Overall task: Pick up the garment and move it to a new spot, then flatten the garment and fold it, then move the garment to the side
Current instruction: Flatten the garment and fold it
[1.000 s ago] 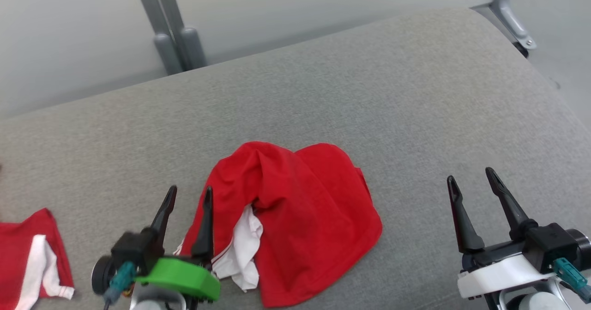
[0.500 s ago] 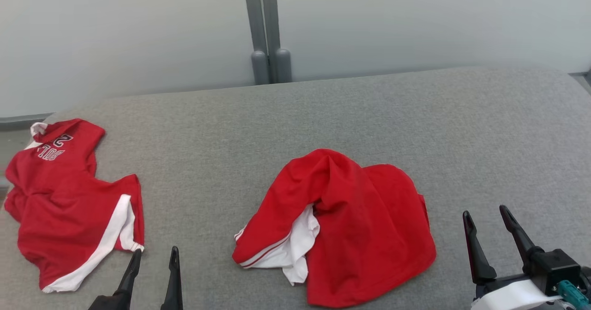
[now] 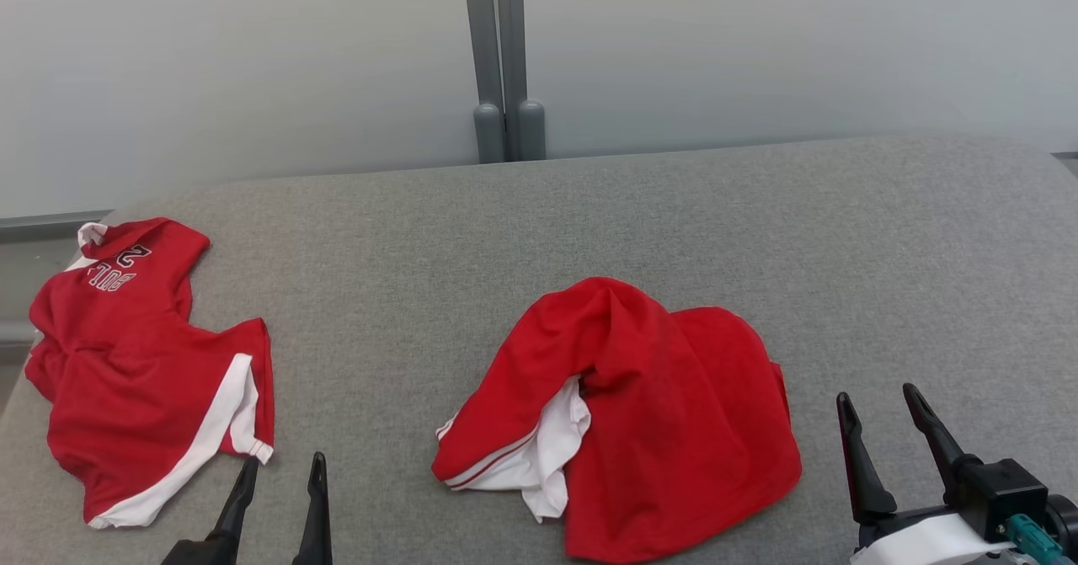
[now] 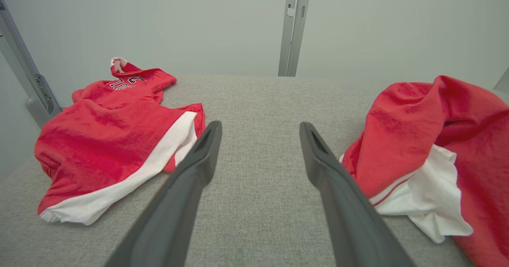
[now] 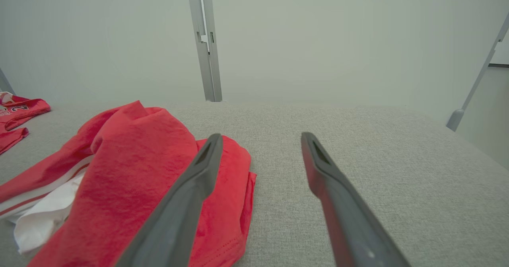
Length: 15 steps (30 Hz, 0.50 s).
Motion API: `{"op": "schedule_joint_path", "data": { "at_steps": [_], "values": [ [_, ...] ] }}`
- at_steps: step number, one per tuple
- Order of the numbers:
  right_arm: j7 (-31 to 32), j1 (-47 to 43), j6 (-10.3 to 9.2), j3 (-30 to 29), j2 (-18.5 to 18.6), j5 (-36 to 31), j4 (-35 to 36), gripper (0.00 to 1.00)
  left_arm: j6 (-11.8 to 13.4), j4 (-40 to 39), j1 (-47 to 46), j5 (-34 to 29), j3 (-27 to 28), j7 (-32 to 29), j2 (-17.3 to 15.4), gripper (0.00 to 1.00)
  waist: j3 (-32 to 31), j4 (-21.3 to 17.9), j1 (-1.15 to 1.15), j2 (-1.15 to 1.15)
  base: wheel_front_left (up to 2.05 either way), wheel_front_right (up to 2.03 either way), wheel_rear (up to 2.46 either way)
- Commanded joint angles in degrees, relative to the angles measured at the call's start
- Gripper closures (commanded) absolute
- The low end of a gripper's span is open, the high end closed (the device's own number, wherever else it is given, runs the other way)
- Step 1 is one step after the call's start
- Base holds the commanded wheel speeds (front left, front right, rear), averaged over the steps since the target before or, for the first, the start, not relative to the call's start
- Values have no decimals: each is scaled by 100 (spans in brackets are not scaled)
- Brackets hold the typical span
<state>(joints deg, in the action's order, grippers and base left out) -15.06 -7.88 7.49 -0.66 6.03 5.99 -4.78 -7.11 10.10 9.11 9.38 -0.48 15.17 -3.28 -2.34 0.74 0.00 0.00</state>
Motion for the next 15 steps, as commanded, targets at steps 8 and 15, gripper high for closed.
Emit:
{"op": "schedule_joint_path", "data": {
  "at_steps": [8, 15],
  "values": [
    [-18, 84, 0, 59, -7, 7, -23, 0, -39, 70, -149, -104, 14, -3, 6, 0, 18, -47, 0, 0, 0, 0, 0],
    [-18, 78, 0, 82, 12, 24, -14, 0, -38, 94, -180, -27, -109, -3, 12, 0, 5, -65, 0, 0, 0, 0, 0]
  ]
}}
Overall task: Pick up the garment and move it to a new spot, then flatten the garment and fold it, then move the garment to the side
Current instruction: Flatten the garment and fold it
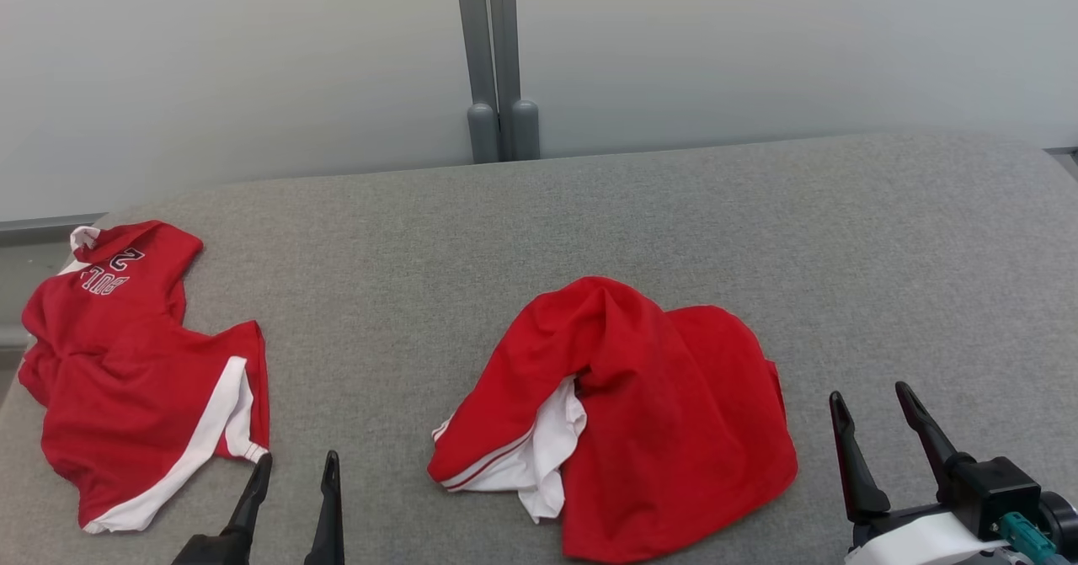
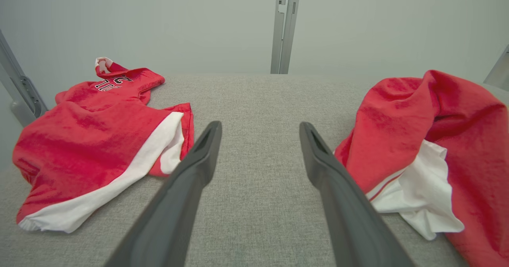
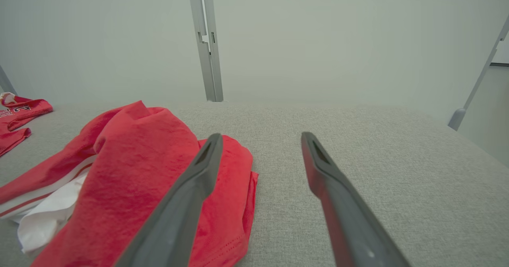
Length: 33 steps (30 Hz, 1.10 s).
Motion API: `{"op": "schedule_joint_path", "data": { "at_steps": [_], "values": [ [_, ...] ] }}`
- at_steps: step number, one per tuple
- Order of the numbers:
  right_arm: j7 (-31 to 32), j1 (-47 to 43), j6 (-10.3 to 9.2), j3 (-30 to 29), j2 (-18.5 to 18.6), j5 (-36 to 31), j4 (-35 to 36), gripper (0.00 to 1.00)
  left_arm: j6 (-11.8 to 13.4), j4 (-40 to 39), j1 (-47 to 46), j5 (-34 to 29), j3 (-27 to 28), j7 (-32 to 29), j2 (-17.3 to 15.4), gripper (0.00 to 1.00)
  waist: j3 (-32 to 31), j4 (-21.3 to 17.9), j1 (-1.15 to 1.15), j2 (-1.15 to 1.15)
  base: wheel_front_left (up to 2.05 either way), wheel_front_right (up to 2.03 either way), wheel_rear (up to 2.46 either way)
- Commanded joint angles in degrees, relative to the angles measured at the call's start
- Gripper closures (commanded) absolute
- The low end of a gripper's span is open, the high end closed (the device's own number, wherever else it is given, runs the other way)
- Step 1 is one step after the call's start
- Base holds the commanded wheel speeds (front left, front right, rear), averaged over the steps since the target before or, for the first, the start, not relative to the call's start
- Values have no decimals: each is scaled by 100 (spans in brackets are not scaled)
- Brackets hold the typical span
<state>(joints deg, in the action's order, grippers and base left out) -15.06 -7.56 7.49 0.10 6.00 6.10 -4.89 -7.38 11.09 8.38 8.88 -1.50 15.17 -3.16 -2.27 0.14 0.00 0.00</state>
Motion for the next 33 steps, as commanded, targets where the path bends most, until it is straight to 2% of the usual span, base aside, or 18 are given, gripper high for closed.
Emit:
{"op": "schedule_joint_path", "data": {
  "at_steps": [1, 4, 6, 9, 14, 22, 23, 24, 25, 29, 33],
  "values": [
    [-18, 49, 0, 15, 19, 15, 1, 0, -12, -24, -118, 104, -86, -3, 3, 0, -3, -14, 0, 0, 0, 0, 0],
    [-18, 66, 0, 29, 45, 21, 20, 0, -13, 83, -125, 764, -879, -4, 4, 0, 6, -37, 0, 0, 0, 0, 0],
    [-18, 81, 0, 51, 49, 29, 31, 0, 2, 249, -281, 1180, -1459, -3, -272, 0, 27, -66, 0, 0, 0, 0, 0],
    [-18, 119, 0, 126, 60, 36, 27, 0, 0, 706, -495, 1463, -1975, -20, -385, 0, 68, -132, 0, 0, 0, 0, 0],
    [-18, 196, 0, 222, 94, 70, 47, 0, 10, 1852, -1007, 1727, -1979, -273, -226, 0, 174, -327, 0, 0, 0, 0, 0],
    [-18, 192, 0, 180, 129, 68, 34, 0, -5, 2975, -1625, 2227, -1793, -91, -63, 0, 300, -606, 0, 0, 0, 0, 0],
    [-18, 182, 0, 175, 128, 72, 32, 0, -9, 3052, -1672, 2412, -1778, -82, -43, 8, 307, -623, 0, 0, 0, 0, 0],
    [-18, 181, 0, 174, 124, 76, 29, 0, -12, 3038, -1719, 2566, -1876, -86, -30, 50, 314, -636, 0, 0, 0, 0, 0],
    [-18, 181, 0, 172, 119, 78, 28, 0, -13, 2986, -1772, 2730, -2060, -127, -6, 100, 325, -645, 0, 0, 0, 0, 0],
    [-18, 169, 0, 140, 80, 92, 17, 0, -10, 2608, -1913, 3316, -2454, -93, -162, 100, 353, -610, 0, 0, 0, 0, 0],
    [-18, 180, 0, 118, 49, 119, 14, 0, -11, 1891, -1998, 3809, -2441, -40, -346, 100, 352, -513, 0, 0, 0, 0, 0]
  ]
}}
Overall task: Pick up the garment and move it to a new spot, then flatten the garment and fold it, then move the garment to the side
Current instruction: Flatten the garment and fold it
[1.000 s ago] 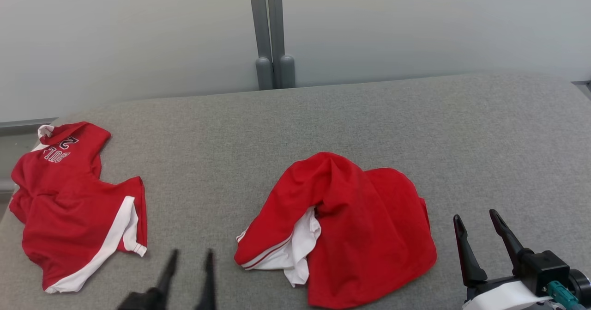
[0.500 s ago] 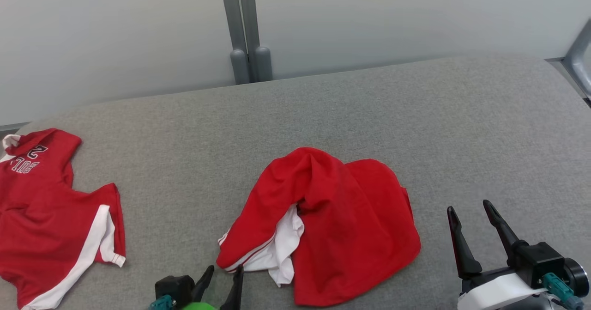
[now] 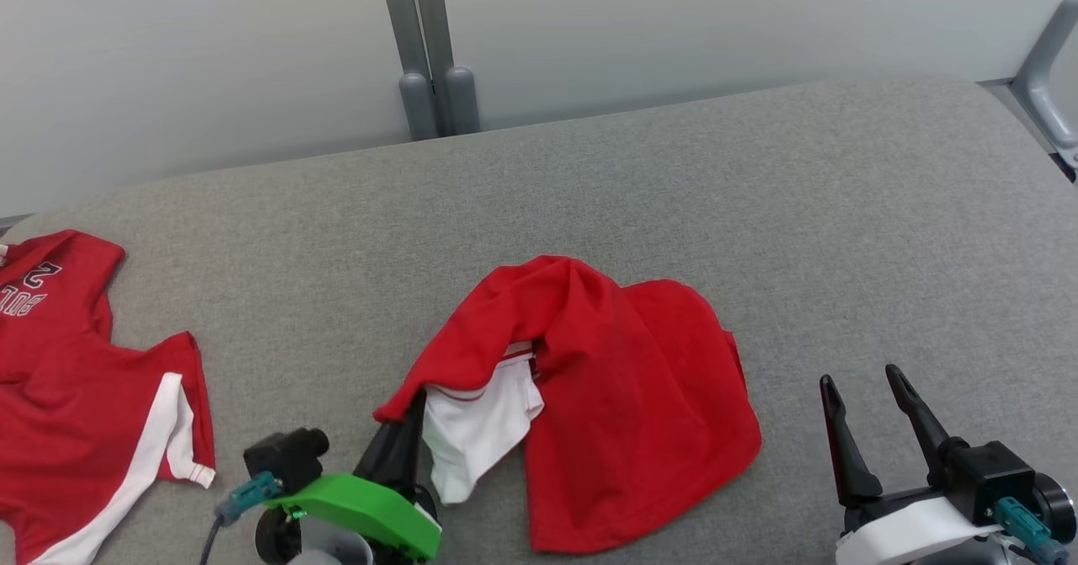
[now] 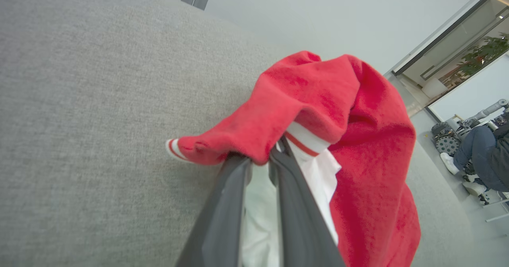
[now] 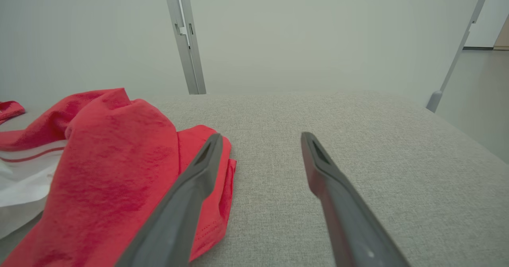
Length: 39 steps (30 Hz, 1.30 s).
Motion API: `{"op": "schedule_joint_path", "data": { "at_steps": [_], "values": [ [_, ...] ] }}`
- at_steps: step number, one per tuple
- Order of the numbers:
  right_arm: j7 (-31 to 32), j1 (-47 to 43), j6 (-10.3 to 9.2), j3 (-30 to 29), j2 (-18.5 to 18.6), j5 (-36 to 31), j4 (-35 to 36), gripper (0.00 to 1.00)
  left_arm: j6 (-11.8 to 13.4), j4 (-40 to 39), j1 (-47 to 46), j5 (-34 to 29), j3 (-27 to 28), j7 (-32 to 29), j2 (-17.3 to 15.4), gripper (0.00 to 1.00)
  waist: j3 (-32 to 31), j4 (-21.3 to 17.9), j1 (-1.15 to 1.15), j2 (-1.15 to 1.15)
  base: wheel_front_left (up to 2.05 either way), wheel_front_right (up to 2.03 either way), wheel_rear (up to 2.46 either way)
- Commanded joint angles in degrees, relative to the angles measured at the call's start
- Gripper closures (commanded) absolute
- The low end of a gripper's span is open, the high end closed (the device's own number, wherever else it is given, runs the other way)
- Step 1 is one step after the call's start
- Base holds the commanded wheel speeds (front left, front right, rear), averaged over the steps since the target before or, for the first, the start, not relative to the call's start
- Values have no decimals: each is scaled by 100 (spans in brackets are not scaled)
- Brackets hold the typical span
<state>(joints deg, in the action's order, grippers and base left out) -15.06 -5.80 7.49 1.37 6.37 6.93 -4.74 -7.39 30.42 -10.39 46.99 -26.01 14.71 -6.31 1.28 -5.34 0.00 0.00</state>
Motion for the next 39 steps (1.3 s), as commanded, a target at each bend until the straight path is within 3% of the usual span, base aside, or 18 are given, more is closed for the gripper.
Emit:
{"op": "schedule_joint_path", "data": {
  "at_steps": [1, 7, 14, 19, 23, 27, 30, 35, 37, 39],
  "values": [
    [-18, 11, 0, -8, 6, 43, -5, 0, -10, -241, -138, 95, 43, 22, -105, 100, -15, 56, 0, 0, 0, 0, 0],
    [-18, 21, 0, 18, -5, 60, -34, 0, -12, -1781, -281, 300, 233, -50, -679, 100, -102, 166, 0, 0, 0, 0, 0],
    [-18, 76, 0, 111, 7, 91, -79, 0, 176, -3383, -886, 370, 396, -1022, -1371, 100, -193, 178, 0, 0, 0, 0, 0],
    [-18, 151, 0, 193, -1, 105, -104, 0, 239, -3953, -1673, 465, 531, -1766, -1757, 100, -203, 92, 0, 0, 0, 0, 0],
    [-18, 189, 0, 267, -27, 114, -112, 0, 262, -3984, -2369, 401, 535, -2156, -1879, 100, -195, -22, 0, 0, 0, 0, 0],
    [-18, 230, 0, 313, -28, 122, -128, 0, 364, -3784, -3003, 183, 361, -2425, -1780, 100, -180, -171, 0, 0, 0, 0, 0],
    [-18, 247, 0, 334, -40, 135, -138, 0, 562, -3464, -3193, -96, 57, -2483, -1505, 100, -152, -309, 0, 0, 0, 0, 0],
    [-18, 287, 0, 395, -111, 156, -164, 0, 850, -2667, -2918, -661, -876, -2292, -634, 100, -24, -575, 0, 0, 0, 0, 0],
    [-18, 359, 0, 452, -137, 171, -171, 0, 810, -2163, -2796, -726, -1270, -2202, -204, 100, 93, -707, 0, 0, 0, 0, 0],
    [-18, 519, 1, 575, -181, 172, -173, 0, 757, -1545, -2806, -907, -1637, -2052, 23, 100, 274, -896, 0, 0, 0, 0, 0]
  ]
}}
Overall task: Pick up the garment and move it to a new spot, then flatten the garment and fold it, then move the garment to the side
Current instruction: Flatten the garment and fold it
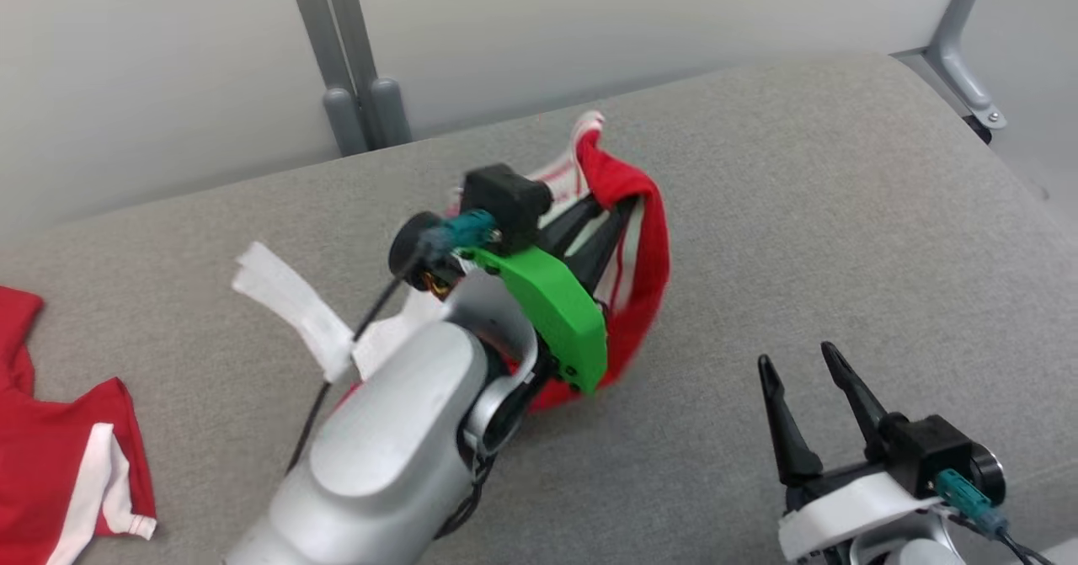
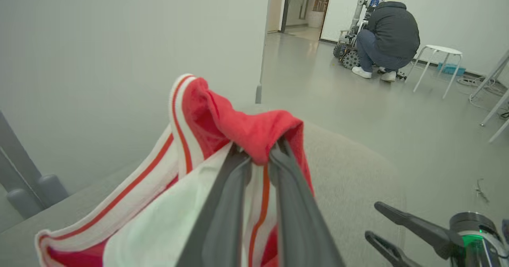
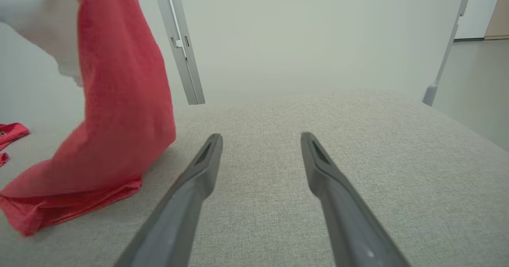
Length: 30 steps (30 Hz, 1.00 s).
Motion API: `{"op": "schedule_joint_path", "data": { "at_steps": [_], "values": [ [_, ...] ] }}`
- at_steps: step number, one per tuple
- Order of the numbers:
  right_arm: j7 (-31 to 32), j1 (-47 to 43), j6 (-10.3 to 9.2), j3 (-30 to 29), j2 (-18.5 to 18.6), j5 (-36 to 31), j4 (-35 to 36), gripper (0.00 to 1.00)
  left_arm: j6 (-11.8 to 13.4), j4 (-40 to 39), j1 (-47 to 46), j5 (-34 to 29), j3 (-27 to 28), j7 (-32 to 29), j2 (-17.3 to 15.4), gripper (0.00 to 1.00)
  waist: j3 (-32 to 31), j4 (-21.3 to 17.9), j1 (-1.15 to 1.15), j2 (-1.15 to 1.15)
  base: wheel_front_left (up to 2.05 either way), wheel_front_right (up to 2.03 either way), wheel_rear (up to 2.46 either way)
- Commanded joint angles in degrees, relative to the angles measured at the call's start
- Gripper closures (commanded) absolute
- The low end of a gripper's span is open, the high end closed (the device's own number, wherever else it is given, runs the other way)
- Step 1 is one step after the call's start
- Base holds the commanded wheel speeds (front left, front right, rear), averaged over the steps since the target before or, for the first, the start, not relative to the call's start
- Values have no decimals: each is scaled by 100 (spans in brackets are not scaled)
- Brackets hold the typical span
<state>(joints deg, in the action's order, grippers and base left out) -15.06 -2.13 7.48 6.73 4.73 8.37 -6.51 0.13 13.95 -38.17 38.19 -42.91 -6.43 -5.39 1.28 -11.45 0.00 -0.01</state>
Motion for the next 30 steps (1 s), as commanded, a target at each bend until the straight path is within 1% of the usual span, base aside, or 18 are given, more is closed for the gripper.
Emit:
{"op": "schedule_joint_path", "data": {
  "at_steps": [1, 4, 5, 7, 8, 9, 10, 13, 15, 17, 19, 20, 23, 25, 27, 30],
  "values": [
    [-18, 218, 2, 102, -40, 39, -7, 0, -54, 381, -56, -157, -152, 125, 3, 100, 355, -395, 0, 1, 0, 0, 0],
    [-18, 433, 1, 238, -98, 93, -35, 0, -196, 1282, -257, -489, -724, 439, 205, 100, 575, -752, 0, 1, 0, 0, 0],
    [-18, 482, 1, 248, -118, 113, -40, 0, -256, 1512, -311, -555, -894, 521, 230, 100, 625, -839, 0, 1, 0, 0, 0],
    [-18, 569, 1, 274, -147, 144, -59, 0, -274, 1884, -415, -593, -1135, 771, 231, 100, 730, -1015, 0, 1, 0, 0, 0],
    [-18, 589, 1, 255, -160, 162, -74, 0, -324, 1925, -440, -536, -1323, 922, 238, 64, 768, -1080, 0, 1, 0, 0, 0],
    [-18, 585, 1, 242, -166, 167, -84, 0, -357, 1918, -433, -450, -1485, 997, 245, 18, 798, -1123, 0, 1, 0, 0, 0],
    [-18, 564, 1, 222, -172, 176, -105, 0, -397, 1845, -403, -233, -1633, 1100, 244, 0, 822, -1155, 0, 1, 0, 0, 0],
    [-18, 473, 1, 163, -180, 190, -132, 0, -503, 1467, -330, 413, -1978, 1255, 238, 0, 844, -1174, 0, 1, 0, 0, 0],
    [-18, 418, 2, 129, -182, 232, -120, 0, -527, 1183, -356, 834, -2114, 1438, 230, 0, 826, -1136, 0, 1, 0, 0, 0],
    [-18, 348, 1, 82, -180, 269, -123, 0, -444, 991, -441, 1092, -2212, 1641, 229, 0, 780, -1076, 0, 1, 0, 0, 0],
    [-18, 310, 1, 56, -181, 267, -129, 0, -307, 883, -463, 1270, -2231, 1822, 232, 0, 701, -988, 0, 1, 0, 0, 0],
    [-18, 286, 1, 34, -180, 254, -123, 0, -205, 866, -431, 1351, -2203, 1892, 231, 0, 662, -937, 0, 1, 0, 0, 0],
    [-18, 216, 2, -26, -178, 206, -108, 0, 95, 993, -265, 1309, -2052, 2025, 197, 0, 559, -795, 0, 1, 0, 0, 0],
    [-18, 169, 1, -81, -179, 184, -87, 0, 286, 1098, -42, 1349, -1908, 2060, -59, 0, 484, -699, 0, 1, 0, 0, 0],
    [-18, 109, 2, -125, -179, 144, -66, 0, 499, 1183, 135, 1386, -1759, 2081, -396, 0, 428, -600, 0, 1, 0, 0, 0],
    [-18, 54, 2, -164, -179, 82, -38, 0, 840, 1431, 357, 1407, -1590, 1972, -1007, 0, 396, -456, 0, 1, 0, 0, 0]
  ]
}}
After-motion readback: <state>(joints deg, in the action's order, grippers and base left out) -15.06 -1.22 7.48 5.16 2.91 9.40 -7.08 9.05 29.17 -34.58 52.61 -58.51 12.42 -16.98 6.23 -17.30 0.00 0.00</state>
